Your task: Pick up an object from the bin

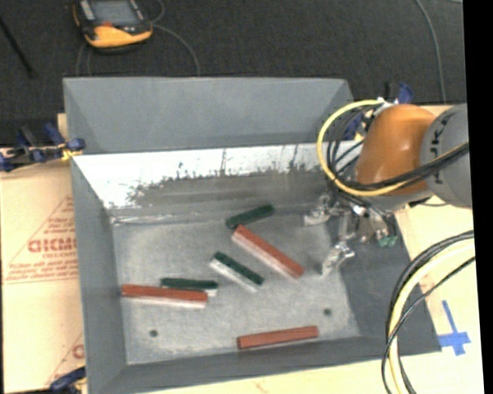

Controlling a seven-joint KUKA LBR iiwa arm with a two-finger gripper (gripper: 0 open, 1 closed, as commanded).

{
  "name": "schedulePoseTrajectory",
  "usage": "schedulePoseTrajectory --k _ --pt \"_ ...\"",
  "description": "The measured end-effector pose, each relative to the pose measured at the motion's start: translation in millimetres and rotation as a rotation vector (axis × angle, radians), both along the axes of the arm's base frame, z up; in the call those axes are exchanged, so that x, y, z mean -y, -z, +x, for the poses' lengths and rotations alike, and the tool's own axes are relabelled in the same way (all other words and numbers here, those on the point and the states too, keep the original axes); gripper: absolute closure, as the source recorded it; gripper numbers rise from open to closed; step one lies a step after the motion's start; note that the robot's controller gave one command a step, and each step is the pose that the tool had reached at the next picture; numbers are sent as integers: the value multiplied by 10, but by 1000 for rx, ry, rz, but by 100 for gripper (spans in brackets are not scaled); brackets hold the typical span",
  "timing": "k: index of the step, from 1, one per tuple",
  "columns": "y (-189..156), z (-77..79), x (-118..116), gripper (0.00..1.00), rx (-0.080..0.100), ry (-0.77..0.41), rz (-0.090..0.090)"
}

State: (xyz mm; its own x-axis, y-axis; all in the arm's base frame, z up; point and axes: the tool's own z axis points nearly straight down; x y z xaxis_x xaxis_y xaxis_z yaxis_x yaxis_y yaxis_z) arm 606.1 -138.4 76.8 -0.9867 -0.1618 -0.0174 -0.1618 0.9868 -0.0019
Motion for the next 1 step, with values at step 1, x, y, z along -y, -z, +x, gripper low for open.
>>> schedulePoseTrajectory --k 1 --pt "-85 -203 -503 0 -12 -8 -2"
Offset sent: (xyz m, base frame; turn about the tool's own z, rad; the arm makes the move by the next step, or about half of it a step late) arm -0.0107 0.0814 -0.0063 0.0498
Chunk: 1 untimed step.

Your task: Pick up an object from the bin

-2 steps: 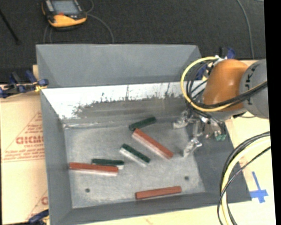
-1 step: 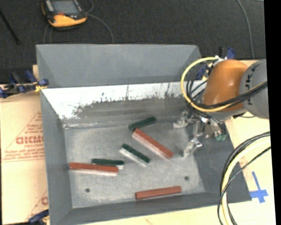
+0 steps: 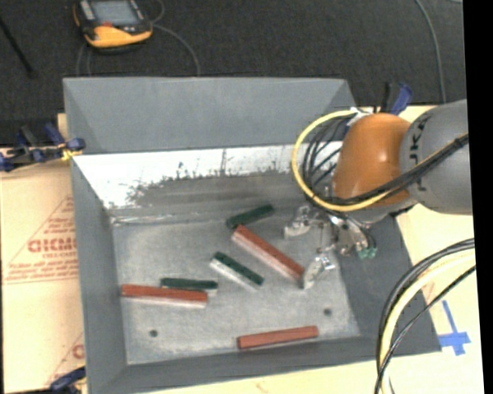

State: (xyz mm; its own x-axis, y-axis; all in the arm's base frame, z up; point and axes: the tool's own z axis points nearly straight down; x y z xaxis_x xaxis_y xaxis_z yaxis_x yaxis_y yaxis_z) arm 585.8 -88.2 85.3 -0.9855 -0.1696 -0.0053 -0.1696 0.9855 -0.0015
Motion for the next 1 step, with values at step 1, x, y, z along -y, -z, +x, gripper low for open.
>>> schedulePoseTrajectory --k 1 --pt "49 121 -294 100 -15 56 0"
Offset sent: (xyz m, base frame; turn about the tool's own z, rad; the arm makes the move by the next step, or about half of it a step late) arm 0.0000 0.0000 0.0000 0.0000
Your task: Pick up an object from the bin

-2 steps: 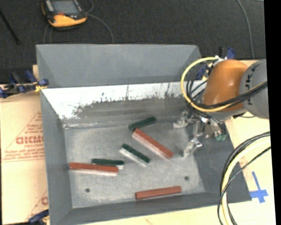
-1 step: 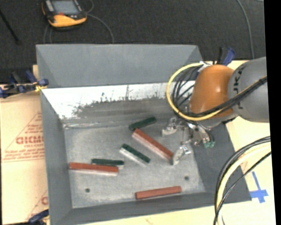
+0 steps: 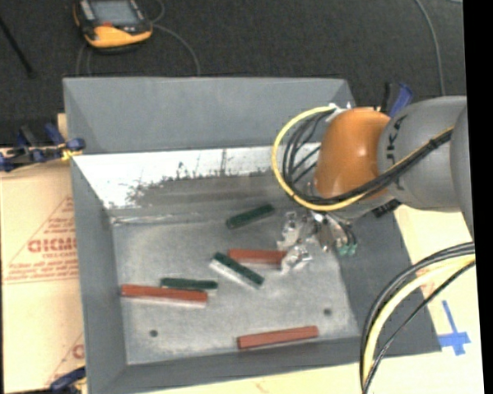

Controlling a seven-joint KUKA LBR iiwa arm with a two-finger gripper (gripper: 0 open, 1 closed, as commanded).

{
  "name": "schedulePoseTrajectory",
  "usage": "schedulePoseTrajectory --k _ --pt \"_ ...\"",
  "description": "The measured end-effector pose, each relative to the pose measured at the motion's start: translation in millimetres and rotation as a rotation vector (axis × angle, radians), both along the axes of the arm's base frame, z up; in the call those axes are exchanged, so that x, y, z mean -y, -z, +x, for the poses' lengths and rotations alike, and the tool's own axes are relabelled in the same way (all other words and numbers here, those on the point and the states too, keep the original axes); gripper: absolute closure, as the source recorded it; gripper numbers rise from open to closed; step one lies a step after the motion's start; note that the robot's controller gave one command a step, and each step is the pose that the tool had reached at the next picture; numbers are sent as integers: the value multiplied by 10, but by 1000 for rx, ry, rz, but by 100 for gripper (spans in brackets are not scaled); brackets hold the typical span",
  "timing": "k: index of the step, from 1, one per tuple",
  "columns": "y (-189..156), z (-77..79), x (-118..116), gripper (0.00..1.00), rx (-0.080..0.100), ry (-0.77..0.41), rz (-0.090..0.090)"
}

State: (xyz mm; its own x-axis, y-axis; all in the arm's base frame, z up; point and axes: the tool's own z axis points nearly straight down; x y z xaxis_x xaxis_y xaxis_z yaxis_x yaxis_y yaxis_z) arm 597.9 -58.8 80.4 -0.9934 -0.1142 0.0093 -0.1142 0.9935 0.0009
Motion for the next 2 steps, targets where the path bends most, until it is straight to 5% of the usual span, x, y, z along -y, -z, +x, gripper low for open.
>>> schedulePoseTrajectory --k 1,2 --pt "-2 6 0 100 3 0 0" --pt "-1469 71 -92 100 12 -314 0"
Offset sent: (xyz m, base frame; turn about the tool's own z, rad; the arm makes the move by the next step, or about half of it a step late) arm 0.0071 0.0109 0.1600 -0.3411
